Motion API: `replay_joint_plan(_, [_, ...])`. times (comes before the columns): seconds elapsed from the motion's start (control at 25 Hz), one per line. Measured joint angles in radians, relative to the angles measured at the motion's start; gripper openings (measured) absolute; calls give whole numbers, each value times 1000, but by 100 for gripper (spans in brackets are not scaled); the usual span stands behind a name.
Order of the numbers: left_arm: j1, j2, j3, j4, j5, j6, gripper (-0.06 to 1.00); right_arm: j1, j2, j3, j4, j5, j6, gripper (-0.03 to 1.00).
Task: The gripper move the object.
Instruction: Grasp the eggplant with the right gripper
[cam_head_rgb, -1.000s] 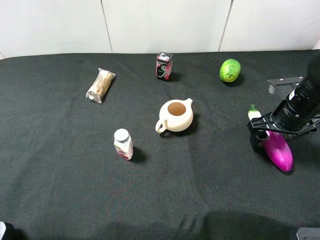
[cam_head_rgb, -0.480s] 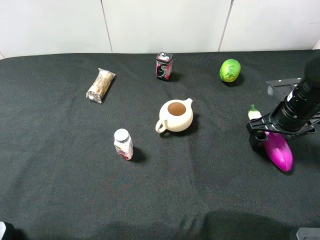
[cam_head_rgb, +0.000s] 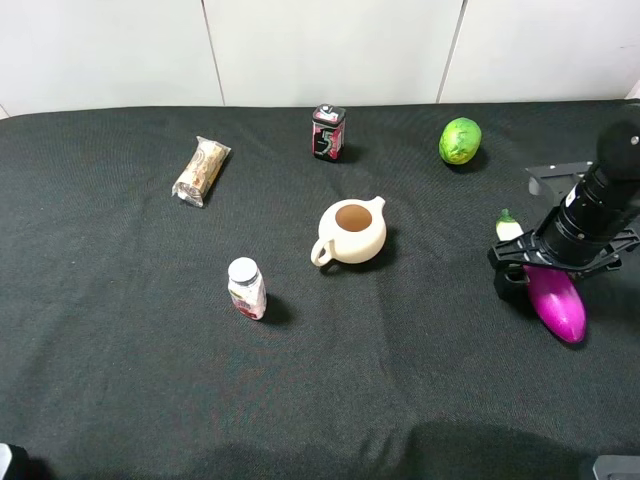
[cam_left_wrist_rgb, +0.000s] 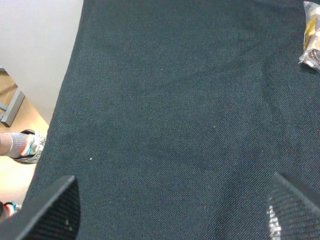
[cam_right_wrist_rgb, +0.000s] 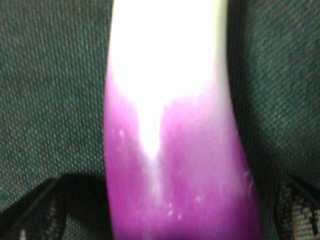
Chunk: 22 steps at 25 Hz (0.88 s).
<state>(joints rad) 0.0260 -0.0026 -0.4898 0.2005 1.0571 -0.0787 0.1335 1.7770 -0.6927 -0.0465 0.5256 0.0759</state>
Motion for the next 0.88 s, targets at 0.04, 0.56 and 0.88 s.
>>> replay_joint_plan(0.04, [0, 0, 0, 0, 0, 0, 79, 0, 0, -1, 0, 0, 0, 63])
replay_joint_plan(0.56, [0, 0, 0, 0, 0, 0, 79, 0, 0, -1, 0, 4, 3, 49])
replay_joint_plan(0.88, [0, 0, 0, 0, 0, 0, 79, 0, 0, -1, 2, 11, 10, 39])
